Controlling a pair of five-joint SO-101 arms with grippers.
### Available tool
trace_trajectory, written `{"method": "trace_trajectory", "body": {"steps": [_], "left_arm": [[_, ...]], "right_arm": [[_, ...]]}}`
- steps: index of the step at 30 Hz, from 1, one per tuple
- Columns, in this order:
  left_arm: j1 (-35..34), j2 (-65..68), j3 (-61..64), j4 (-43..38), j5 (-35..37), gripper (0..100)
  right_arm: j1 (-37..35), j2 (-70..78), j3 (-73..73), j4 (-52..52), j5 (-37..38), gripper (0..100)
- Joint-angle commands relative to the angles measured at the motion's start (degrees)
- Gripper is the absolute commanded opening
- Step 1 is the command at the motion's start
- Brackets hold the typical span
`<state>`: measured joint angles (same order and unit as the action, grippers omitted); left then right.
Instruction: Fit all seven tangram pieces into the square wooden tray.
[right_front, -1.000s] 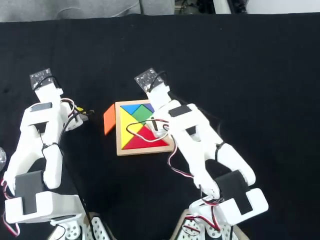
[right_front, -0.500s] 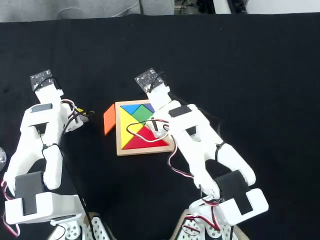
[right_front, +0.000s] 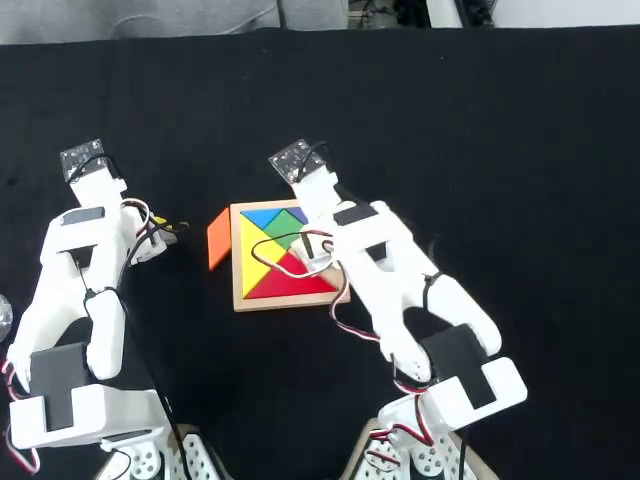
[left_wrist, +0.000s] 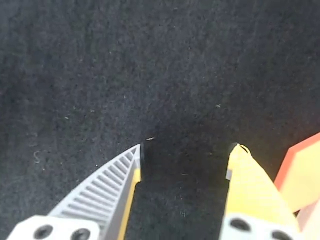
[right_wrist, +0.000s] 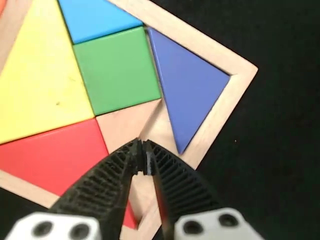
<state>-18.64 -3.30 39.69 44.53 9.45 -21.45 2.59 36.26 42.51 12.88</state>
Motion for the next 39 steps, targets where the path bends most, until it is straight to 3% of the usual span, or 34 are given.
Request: {"method": "trace_trajectory", "body": {"steps": [1,7,11,15,19,23,26,31,39], "left_arm": [[0.57,-2.29,-0.48,-0.88,0.35,28],[0.48,-3.16,-0.92,0.18,0.35,28],[2.33,-12.75,-3.74,9.49,1.05,28],[8.31,-23.56,-1.8,12.75,1.23,28],[15.16,-28.22,4.09,12.57,1.85,28],[15.43,-25.23,5.05,10.02,7.38,28],[16.04,-20.31,4.0,8.88,8.0,28],[16.22,-10.11,0.13,6.59,8.09,19],[15.6,-0.26,-7.96,6.59,10.81,20]], "right_arm": [[-0.44,0.13,-1.98,0.26,-0.09,1.1],[0.18,-0.4,-1.71,0.62,-0.35,1.1],[1.58,-7.69,4.18,-3.34,-0.53,1.1],[2.2,-20.09,16.04,-12.13,-0.53,1.1],[5.54,-29.23,22.73,-14.59,-0.62,1.1],[9.23,-30.02,23.52,-14.68,-3.34,1.1],[9.41,-28.18,22.64,-14.68,-3.6,1.1],[9.67,-22.99,19.74,-14.51,-3.69,1.1],[11.25,-18.95,16.66,-13.27,-3.69,1.1]]}}
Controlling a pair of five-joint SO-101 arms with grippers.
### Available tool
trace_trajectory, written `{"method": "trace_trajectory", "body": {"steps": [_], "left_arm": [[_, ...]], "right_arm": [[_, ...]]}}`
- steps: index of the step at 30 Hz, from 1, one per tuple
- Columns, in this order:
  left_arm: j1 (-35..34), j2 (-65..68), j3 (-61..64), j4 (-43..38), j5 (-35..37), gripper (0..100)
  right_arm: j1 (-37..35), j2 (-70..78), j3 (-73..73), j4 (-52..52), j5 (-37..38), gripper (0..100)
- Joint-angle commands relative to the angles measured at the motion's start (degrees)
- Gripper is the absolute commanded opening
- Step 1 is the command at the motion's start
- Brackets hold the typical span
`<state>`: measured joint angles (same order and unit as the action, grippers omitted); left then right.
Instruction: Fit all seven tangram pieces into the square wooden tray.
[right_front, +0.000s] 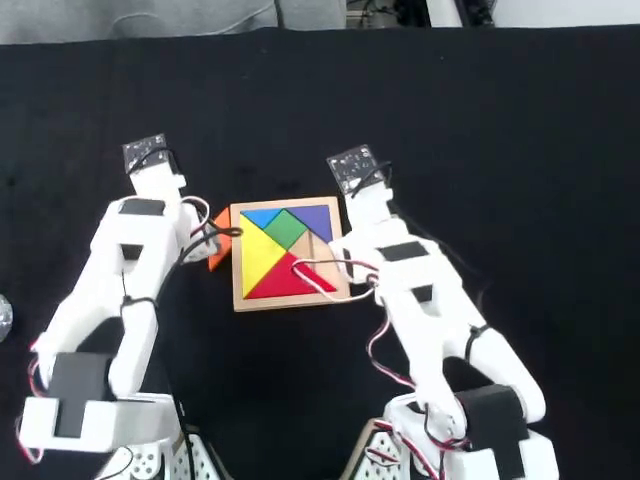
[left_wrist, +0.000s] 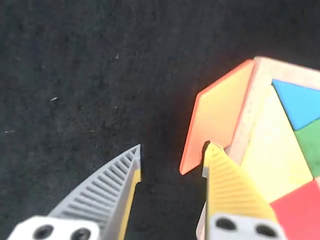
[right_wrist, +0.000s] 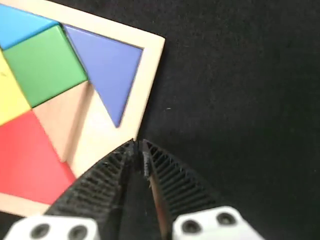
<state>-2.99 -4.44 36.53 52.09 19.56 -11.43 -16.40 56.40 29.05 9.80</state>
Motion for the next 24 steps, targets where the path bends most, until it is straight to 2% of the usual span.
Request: {"method": "trace_trajectory", "body": {"steps": [1,8,15,24], "left_arm": [[-0.13,1.32,-5.32,-0.97,0.7,20],[-0.48,2.02,-6.29,-1.05,-0.18,20],[-3.82,2.02,-5.93,-3.25,-1.32,20],[-2.33,4.84,-6.46,-3.43,-1.41,20]], "right_arm": [[1.23,0.04,-3.47,0.26,-0.62,1.1],[1.23,0.22,-3.47,0.26,-0.62,1.1],[1.05,0.31,-3.47,0.26,-0.62,1.1],[1.05,0.31,-3.38,0.26,-0.62,1.1]]}}
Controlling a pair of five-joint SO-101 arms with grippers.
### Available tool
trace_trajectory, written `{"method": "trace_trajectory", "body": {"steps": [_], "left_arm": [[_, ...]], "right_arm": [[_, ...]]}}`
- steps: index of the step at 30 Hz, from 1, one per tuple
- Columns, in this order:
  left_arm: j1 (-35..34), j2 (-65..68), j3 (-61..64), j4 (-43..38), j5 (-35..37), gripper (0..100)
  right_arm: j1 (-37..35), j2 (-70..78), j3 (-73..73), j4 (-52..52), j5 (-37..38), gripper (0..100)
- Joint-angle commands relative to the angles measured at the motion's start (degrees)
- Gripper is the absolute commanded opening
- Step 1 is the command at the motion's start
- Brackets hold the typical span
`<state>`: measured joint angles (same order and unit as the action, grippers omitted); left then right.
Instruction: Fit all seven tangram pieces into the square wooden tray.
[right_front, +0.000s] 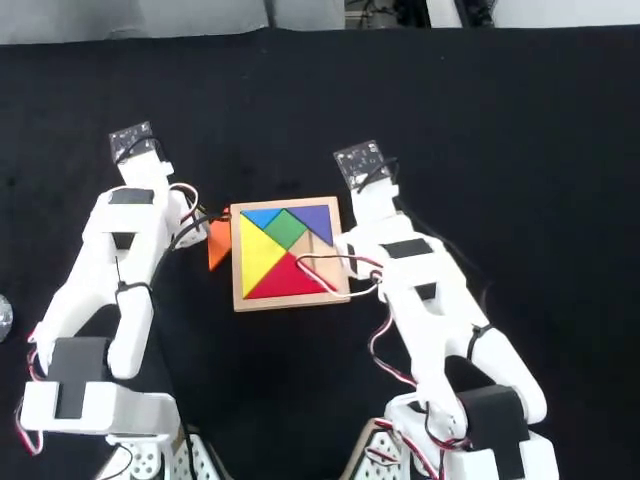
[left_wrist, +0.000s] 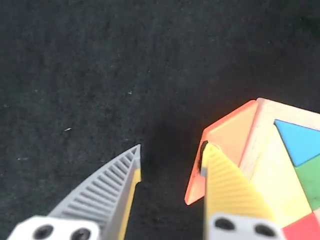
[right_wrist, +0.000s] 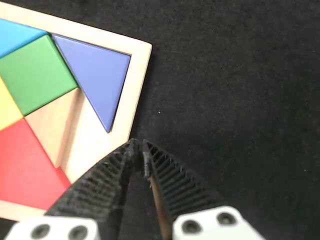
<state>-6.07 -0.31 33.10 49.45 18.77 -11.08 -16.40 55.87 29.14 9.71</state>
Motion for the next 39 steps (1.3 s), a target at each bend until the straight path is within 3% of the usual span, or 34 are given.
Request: {"method": "trace_trajectory", "body": {"steps": [1,13,17,39], "left_arm": [[0.84,1.49,-3.21,-0.88,-0.62,20],[9.71,-1.58,-6.9,4.84,0.79,20],[8.92,0.44,-7.16,3.96,4.13,20],[10.59,8.0,-9.98,0.97,4.4,20]], "right_arm": [[0.7,0.31,-2.86,0.18,-0.53,1.1],[0.7,0.31,-2.86,0.09,-0.53,1.1],[0.79,0.31,-2.86,0.09,-0.53,1.1],[0.7,0.31,-2.86,0.09,-0.53,1.1]]}}
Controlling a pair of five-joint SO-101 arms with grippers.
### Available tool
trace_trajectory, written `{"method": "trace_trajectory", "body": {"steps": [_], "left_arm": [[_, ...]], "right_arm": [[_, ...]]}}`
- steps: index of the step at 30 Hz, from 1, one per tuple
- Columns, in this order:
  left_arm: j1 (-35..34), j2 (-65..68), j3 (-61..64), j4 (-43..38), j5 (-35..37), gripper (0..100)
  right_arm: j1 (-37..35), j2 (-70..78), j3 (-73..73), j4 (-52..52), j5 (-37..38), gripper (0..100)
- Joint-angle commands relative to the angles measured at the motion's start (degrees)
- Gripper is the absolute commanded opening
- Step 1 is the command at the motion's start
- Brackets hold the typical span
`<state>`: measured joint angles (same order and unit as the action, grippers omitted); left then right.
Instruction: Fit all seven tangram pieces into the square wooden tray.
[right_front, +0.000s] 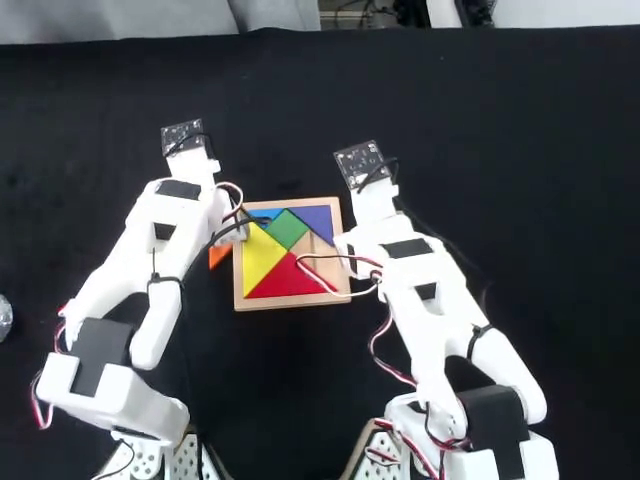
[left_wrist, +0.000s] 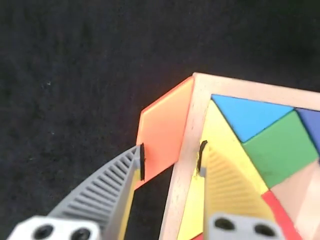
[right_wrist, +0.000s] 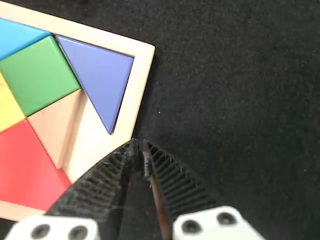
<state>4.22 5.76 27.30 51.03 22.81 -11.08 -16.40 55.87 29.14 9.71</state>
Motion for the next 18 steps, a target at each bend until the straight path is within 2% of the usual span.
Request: {"method": "trace_trajectory", "body": {"steps": [1,8,18], "left_arm": [[0.31,3.6,-5.14,-0.44,0.35,20],[0.13,6.77,-9.01,5.19,0.35,20],[-3.82,6.77,-7.69,8.18,-0.09,20]], "right_arm": [[0.7,0.31,-2.86,0.09,-0.53,1.1],[0.7,0.31,-2.77,0.09,-0.53,1.1],[0.7,0.31,-2.77,0.09,-0.53,1.1]]}}
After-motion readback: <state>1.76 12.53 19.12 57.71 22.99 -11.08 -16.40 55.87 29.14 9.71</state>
